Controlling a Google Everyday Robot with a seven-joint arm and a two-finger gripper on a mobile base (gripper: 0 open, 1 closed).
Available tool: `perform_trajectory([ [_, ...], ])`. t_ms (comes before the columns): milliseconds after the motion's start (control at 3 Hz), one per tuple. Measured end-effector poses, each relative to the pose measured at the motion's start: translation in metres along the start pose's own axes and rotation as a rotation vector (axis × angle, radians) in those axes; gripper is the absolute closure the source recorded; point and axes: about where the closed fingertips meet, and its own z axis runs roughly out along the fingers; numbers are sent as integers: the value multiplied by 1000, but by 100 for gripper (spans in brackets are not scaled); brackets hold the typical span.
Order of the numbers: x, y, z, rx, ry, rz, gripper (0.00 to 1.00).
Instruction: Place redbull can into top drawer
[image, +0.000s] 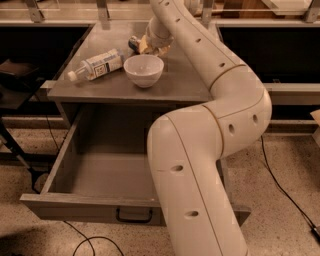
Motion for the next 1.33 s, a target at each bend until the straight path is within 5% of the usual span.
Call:
perform_trajectory([
  [667,-18,-21,-44,-57,-100,31,100],
  [1333,-11,-39,-120,-204,-198,-34,100],
])
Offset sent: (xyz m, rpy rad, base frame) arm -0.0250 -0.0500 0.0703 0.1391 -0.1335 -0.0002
